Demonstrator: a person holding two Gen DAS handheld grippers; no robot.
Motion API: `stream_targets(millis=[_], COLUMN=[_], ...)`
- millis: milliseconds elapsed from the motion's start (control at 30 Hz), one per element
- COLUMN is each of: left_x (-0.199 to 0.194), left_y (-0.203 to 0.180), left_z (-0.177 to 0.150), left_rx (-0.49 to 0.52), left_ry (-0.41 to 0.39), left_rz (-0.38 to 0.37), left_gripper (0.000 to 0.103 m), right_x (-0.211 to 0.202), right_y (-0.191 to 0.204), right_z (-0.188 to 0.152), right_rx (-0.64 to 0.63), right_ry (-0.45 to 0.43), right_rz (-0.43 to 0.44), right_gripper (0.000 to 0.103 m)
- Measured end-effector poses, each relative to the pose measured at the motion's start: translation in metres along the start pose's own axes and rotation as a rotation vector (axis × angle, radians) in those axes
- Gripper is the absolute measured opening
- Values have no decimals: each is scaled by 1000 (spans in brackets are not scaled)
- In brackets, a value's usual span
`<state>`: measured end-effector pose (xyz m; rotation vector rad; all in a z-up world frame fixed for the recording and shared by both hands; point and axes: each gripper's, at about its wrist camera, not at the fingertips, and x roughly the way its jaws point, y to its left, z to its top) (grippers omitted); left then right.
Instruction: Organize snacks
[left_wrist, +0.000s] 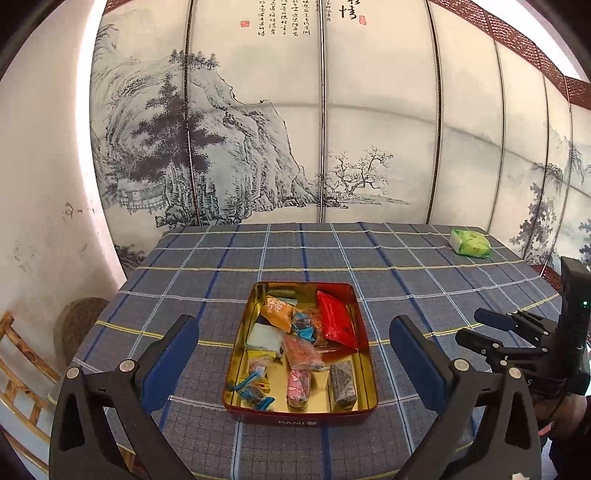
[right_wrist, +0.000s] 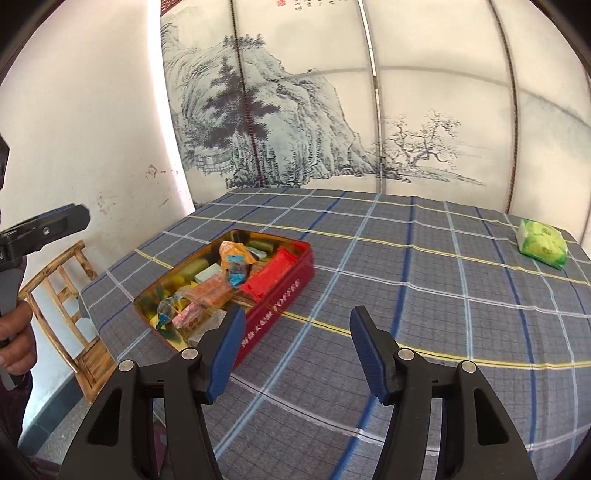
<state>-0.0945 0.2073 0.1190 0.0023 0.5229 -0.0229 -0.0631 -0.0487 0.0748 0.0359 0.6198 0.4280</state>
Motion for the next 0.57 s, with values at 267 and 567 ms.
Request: stream_targets(millis=[267, 567], left_x=[-12, -2], left_y=[3, 4], left_z=[-1, -2], left_rx=[-21, -18], left_ry=[-38, 6], left_rz=[74, 126], left_gripper=[102, 102], right_x=[33, 66], right_y=[-107, -210], right_z=[-9, -29], right_rx=[130, 225], right_ry=[173, 333], right_rz=[-238, -438], right_gripper=[66, 74])
